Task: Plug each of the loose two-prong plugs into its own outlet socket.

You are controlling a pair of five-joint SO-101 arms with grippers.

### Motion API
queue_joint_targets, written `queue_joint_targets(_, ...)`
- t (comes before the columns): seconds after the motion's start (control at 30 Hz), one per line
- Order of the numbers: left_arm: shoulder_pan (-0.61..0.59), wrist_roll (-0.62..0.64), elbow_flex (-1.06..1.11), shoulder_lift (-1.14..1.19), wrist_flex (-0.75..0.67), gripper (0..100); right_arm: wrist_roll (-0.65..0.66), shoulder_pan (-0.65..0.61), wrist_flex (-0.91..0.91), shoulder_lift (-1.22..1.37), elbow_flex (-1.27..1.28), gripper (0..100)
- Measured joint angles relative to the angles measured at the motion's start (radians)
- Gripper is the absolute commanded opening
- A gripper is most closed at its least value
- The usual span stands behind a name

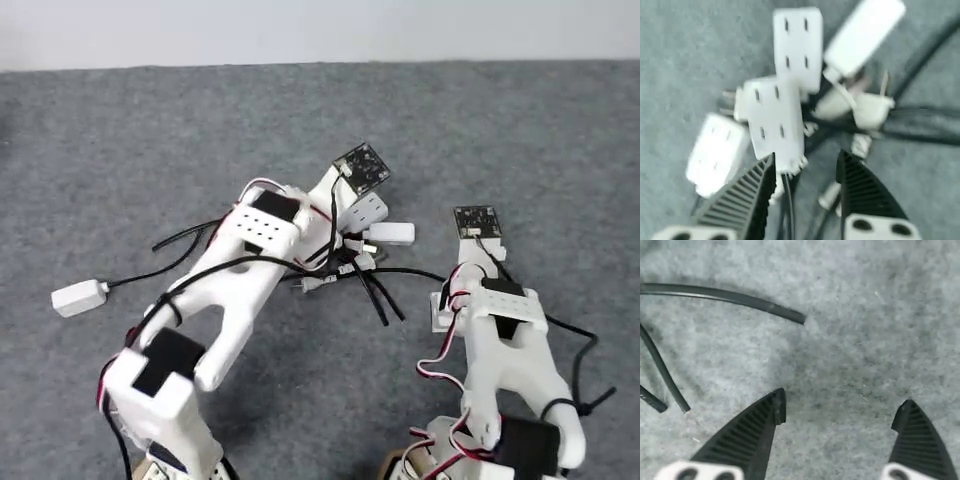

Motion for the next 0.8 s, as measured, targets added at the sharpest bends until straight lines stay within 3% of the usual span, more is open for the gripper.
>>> queue_joint_targets(0.4, 0.0, 0.051, -0.198, 0.19, -0.018, 20, 0.0, -0.014, 0.0, 0.0, 0.0, 33.9)
queue_joint_targets(0.63, -0.075, 0.097, -0.344, 0.344, -0.029, 20, 0.0, -0.014, 0.0, 0.0, 0.0, 33.9)
queue_joint_targets(0.8, -0.083, 0.112, -0.476, 0.442, 0.057, 19, 0.014, -0.043, 0.0, 0.0, 0.0, 33.9)
